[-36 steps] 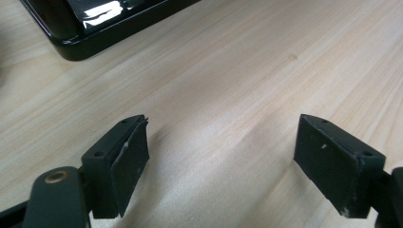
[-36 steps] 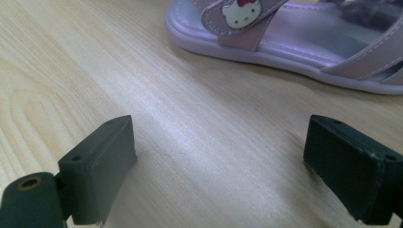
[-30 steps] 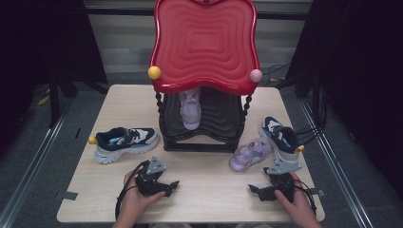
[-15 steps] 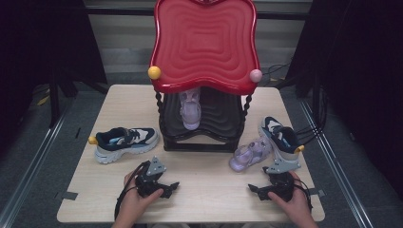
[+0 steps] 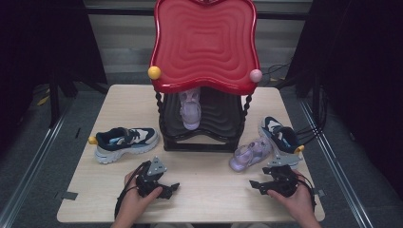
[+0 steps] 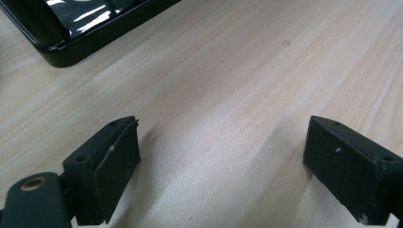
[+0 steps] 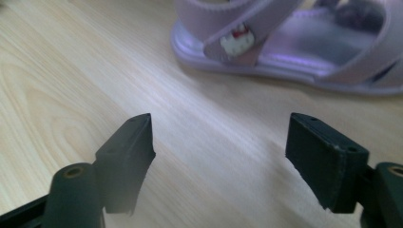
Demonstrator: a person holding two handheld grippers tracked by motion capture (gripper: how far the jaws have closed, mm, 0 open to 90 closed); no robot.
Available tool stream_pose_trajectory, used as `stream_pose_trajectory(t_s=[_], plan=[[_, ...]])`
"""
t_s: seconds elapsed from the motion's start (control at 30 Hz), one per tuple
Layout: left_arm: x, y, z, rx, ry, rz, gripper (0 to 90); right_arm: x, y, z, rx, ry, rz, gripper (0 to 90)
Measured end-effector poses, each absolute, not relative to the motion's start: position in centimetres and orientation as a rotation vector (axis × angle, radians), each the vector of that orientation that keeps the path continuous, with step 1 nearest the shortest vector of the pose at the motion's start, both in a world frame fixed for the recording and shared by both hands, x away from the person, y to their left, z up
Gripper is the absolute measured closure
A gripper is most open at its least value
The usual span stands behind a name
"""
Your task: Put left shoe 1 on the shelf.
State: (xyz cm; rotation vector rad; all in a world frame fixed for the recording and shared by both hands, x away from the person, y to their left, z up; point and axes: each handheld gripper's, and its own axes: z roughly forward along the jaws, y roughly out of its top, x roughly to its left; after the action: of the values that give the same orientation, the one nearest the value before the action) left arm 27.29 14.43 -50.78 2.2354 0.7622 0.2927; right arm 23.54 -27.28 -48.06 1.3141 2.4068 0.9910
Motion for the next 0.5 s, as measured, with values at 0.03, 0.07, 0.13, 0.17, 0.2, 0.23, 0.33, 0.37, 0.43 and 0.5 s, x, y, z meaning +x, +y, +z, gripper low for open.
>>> stream_pose_trajectory(t_s=[0.03, 0.07, 0.13, 0.17, 0.2, 0.23, 0.33, 0.37, 0.43, 0.5], plan=[[27.3, 14.4, -50.8, 2.236, 0.763, 0.293, 11.2, 23.7, -27.1, -47.7, 1.317, 2.412, 0.989, 26.3], [27.3, 14.4, -50.8, 2.235, 0.762, 0.293, 11.2, 24.0, -26.9, -47.3, 1.317, 2.413, 0.988, 26.6], [27.3, 14.4, -50.8, 2.231, 0.768, 0.292, 11.2, 24.3, -26.5, -46.5, 1.324, 2.4, 0.996, 27.9], [27.3, 14.4, -50.8, 2.233, 0.766, 0.292, 11.2, 24.5, -26.3, -46.0, 1.334, 2.39, 1.002, 28.8], [27.3, 14.4, -50.8, 2.233, 0.764, 0.293, 11.2, 24.6, -26.2, -45.6, 1.337, 2.38, 1.004, 29.7], [27.3, 14.4, -50.8, 2.232, 0.764, 0.293, 11.2, 24.8, -26.1, -45.2, 1.337, 2.372, 1.007, 30.0], [27.3, 14.4, -50.8, 2.233, 0.766, 0.293, 11.2, 25.5, -25.8, -44.2, 1.356, 2.351, 1.017, 31.6], [27.3, 14.4, -50.8, 2.233, 0.765, 0.293, 11.2, 25.8, -25.7, -44.1, 1.362, 2.349, 1.021, 32.0], [27.3, 14.4, -50.8, 2.231, 0.765, 0.293, 11.2, 26.3, -25.4, -44.0, 1.355, 2.347, 1.011, 32.7], [27.3, 14.4, -50.8, 2.232, 0.765, 0.293, 11.2, 26.8, -25.1, -44.0, 1.356, 2.358, 0.989, 34.5]])
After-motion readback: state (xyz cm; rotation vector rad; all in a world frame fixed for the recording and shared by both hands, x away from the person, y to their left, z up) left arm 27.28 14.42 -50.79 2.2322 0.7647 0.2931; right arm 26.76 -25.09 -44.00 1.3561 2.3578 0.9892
